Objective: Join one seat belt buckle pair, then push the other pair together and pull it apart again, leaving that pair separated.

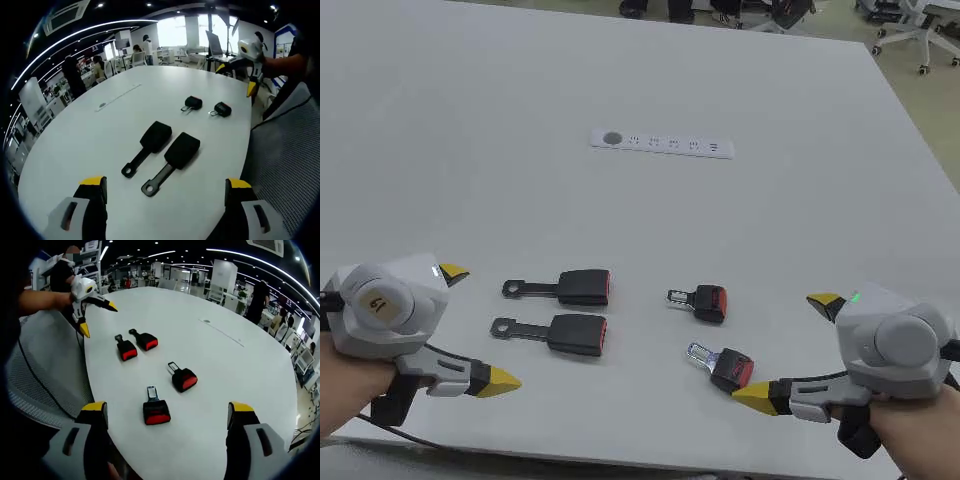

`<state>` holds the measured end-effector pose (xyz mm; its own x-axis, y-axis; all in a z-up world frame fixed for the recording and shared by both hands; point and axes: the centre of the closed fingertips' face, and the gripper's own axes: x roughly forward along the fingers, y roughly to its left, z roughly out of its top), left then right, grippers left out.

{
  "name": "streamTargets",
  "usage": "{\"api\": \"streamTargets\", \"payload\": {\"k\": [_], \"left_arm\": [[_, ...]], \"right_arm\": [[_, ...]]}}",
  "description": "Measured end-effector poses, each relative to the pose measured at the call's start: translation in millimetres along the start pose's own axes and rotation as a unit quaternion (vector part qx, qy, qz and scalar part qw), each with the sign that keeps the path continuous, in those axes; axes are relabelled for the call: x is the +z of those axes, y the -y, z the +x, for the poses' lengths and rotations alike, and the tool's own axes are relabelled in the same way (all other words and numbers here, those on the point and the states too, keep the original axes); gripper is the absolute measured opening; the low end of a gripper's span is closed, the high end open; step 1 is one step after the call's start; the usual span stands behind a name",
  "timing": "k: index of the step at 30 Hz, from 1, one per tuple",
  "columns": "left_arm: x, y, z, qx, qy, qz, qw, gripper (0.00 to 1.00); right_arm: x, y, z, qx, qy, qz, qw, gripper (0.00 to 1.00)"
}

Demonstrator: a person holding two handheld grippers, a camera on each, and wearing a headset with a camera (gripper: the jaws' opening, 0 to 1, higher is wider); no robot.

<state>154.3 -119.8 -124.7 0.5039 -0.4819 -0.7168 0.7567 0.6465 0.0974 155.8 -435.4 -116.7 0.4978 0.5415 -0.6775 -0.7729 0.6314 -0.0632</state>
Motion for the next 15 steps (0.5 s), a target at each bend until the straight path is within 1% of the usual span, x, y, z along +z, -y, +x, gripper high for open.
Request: {"api": "streamTargets", "payload": {"k": [5,6,10,13,15], "left_arm": [[-1.1,1.3,2.1,-0.002,-0.002,-0.003,1.0000,0.99],[-2.9,1.3,3.6,-0.003,-0.003,-0.002,1.0000,0.99],[-4.6,2.7,5.2,-0.007,-0.006,-0.001,1.0000,0.99],[-4.1,3.6,4.5,-0.008,-0.007,-0.001,0.9999,0.99],[-4.0,3.7,4.4,-0.008,-0.006,0.000,0.9999,0.99]], "right_arm": [[-6.4,0.6,-2.6,0.001,-0.005,0.005,1.0000,0.98],[-7.9,1.3,-2.9,0.000,-0.005,0.006,1.0000,0.98],[-9.0,3.7,-2.7,-0.006,-0.003,0.015,0.9999,0.97],[-8.3,2.3,-1.5,-0.006,0.000,0.019,0.9998,0.97],[-7.5,-2.0,0.0,-0.003,-0.002,0.016,0.9999,0.97]]}}
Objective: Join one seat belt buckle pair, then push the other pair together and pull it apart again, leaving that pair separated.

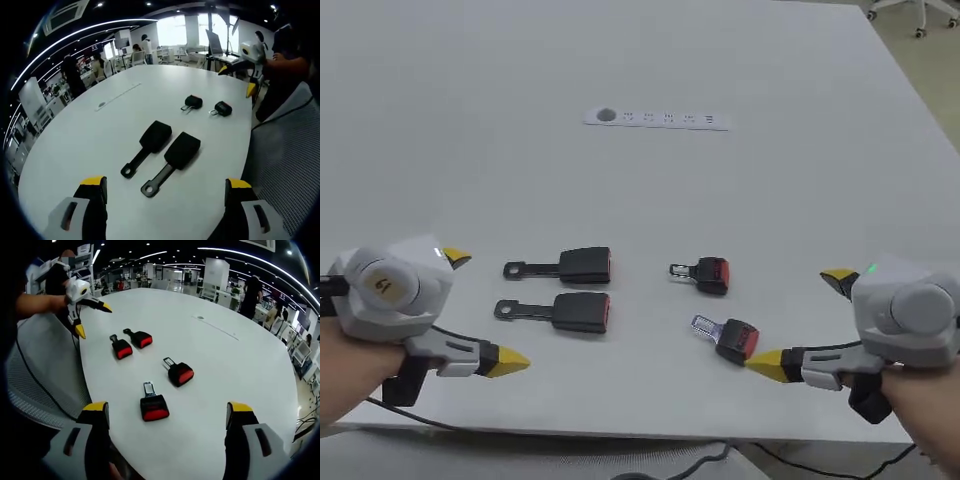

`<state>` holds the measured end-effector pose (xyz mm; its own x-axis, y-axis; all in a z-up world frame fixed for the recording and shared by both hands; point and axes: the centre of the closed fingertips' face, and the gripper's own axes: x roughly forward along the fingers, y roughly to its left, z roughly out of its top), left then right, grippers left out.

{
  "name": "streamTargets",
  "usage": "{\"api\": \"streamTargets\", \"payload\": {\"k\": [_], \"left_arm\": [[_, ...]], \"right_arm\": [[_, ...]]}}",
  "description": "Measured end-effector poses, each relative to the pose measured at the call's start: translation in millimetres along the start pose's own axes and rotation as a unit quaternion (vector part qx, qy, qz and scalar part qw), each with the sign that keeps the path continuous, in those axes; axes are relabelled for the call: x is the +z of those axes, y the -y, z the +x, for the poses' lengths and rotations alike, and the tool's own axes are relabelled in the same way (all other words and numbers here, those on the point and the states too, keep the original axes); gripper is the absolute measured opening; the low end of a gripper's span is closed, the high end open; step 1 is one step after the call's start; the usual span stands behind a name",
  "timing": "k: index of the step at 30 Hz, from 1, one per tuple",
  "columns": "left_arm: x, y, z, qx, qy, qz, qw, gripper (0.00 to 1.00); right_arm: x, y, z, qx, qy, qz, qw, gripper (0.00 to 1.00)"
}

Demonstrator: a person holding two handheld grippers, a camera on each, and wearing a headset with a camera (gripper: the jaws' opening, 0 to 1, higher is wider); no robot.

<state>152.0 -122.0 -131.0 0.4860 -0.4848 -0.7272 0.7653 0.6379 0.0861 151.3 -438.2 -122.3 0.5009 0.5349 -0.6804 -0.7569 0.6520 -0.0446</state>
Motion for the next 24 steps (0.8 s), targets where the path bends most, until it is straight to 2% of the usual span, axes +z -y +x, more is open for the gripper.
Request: {"api": "streamTargets", "payload": {"k": [6,15,24], "left_arm": [[-0.9,-2.6,-0.6,0.004,0.002,-0.002,1.0000,0.99],[1.9,-0.2,-0.2,0.002,0.003,0.007,1.0000,1.00],[5.2,3.2,2.0,-0.004,0.006,0.013,0.9999,1.00]], "right_arm": [[4.1,-2.3,3.6,0.007,-0.001,-0.003,1.0000,0.97],[12.0,-2.7,5.1,0.009,0.001,-0.015,0.9999,0.97],[13.1,-5.1,3.0,0.008,0.000,-0.015,0.9999,0.97]]}}
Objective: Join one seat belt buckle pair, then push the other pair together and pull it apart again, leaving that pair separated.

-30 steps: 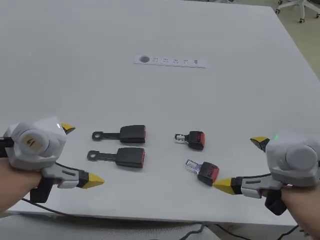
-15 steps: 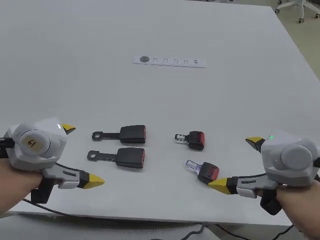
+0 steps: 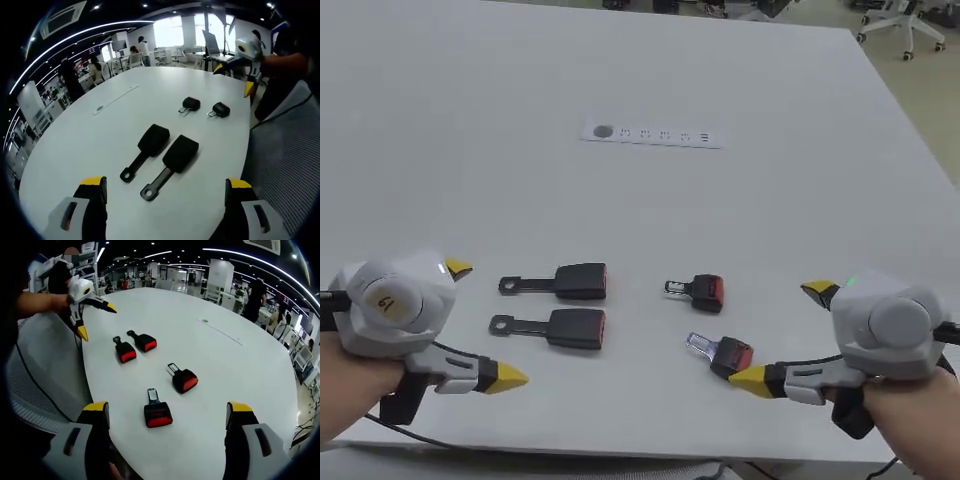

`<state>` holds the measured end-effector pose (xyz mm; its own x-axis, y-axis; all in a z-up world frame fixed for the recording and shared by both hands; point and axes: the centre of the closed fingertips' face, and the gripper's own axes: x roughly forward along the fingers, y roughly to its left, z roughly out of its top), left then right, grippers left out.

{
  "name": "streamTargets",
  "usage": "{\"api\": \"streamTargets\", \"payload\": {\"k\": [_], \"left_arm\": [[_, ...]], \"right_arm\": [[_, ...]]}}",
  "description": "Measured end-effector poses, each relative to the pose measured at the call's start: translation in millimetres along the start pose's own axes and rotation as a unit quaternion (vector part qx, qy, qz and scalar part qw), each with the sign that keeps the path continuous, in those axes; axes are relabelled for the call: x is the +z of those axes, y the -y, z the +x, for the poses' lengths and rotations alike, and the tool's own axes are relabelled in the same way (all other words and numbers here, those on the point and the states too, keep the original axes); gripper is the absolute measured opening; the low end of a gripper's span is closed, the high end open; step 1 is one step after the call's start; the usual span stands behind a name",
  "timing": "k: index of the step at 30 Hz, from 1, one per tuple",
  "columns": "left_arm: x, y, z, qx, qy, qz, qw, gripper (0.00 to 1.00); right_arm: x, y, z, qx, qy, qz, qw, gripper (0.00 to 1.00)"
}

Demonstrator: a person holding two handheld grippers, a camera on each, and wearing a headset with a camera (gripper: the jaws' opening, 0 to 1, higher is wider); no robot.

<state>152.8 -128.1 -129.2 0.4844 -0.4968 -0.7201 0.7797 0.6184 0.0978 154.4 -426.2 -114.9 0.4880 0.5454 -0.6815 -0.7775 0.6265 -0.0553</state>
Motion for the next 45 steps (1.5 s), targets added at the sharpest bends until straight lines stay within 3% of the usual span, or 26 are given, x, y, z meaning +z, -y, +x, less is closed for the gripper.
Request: {"api": "streamTargets", "payload": {"k": [23,45], "left_arm": [[3.4,5.3,-3.3,0.004,0.000,0.008,1.0000,1.00],[-0.8,3.2,-3.6,0.004,-0.005,0.016,0.9999,0.95]], "right_arm": [[6.0,-1.0,-3.6,-0.008,0.011,-0.003,0.9999,0.98],[3.3,-6.3,1.4,0.003,0.004,-0.023,0.9997,0.95]]}}
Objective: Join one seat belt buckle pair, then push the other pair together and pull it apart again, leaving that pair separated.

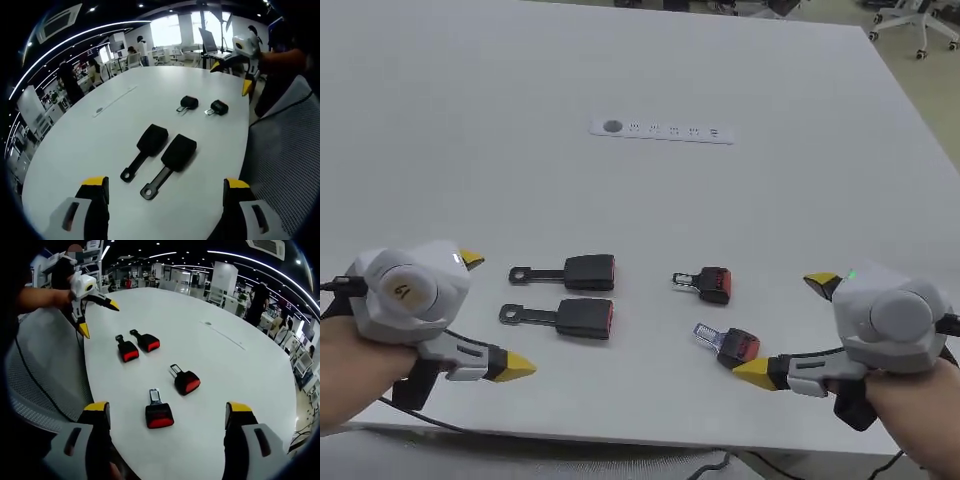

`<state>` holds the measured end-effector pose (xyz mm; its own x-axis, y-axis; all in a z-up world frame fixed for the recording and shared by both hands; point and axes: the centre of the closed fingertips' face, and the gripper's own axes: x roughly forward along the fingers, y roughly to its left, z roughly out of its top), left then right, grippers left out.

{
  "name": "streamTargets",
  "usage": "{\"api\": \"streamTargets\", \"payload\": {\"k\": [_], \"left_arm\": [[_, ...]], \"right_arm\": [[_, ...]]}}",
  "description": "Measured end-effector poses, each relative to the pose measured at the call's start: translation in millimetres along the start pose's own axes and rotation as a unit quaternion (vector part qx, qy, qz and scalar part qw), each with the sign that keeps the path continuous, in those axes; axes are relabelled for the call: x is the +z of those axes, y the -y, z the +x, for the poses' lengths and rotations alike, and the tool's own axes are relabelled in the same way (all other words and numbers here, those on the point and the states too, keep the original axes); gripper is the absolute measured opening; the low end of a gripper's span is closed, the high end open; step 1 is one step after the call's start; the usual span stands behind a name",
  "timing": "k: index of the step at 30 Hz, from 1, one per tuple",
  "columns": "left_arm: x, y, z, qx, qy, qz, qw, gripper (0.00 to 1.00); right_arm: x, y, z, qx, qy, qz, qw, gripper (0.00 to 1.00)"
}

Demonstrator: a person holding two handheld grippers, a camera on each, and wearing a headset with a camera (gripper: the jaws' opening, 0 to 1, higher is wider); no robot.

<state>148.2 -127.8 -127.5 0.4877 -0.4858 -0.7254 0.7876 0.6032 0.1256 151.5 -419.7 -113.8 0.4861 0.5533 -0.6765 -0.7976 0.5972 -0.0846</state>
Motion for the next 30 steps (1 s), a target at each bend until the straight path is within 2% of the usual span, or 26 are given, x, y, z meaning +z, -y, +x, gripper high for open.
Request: {"api": "streamTargets", "payload": {"k": [4,11,16,21,24,27,30], "left_arm": [[-0.2,4.3,1.5,-0.010,0.000,-0.009,0.9999,0.92],[5.8,8.9,3.3,-0.023,-0.001,0.004,0.9997,0.85],[4.7,13.1,7.5,-0.037,-0.014,0.027,0.9989,0.82],[14.1,17.9,9.6,-0.048,-0.017,0.040,0.9979,0.80],[16.9,20.9,14.9,-0.057,-0.025,0.053,0.9966,0.77],[16.6,25.6,20.0,-0.073,-0.038,0.066,0.9944,0.70],[18.6,25.0,24.8,-0.076,-0.040,0.078,0.9932,0.71]], "right_arm": [[1.4,-0.9,2.8,0.001,-0.001,-0.009,1.0000,0.94],[3.1,-3.2,6.7,0.014,0.002,-0.008,0.9999,0.85],[4.2,-3.1,8.6,0.017,0.001,-0.017,0.9997,0.82],[4.3,-3.9,10.3,0.024,-0.003,-0.025,0.9994,0.77],[-1.4,-5.5,15.7,0.039,-0.009,-0.026,0.9989,0.68],[-6.4,-5.9,20.2,0.040,-0.014,-0.030,0.9986,0.68],[-8.8,-6.6,21.2,0.041,-0.018,-0.034,0.9984,0.68]]}}
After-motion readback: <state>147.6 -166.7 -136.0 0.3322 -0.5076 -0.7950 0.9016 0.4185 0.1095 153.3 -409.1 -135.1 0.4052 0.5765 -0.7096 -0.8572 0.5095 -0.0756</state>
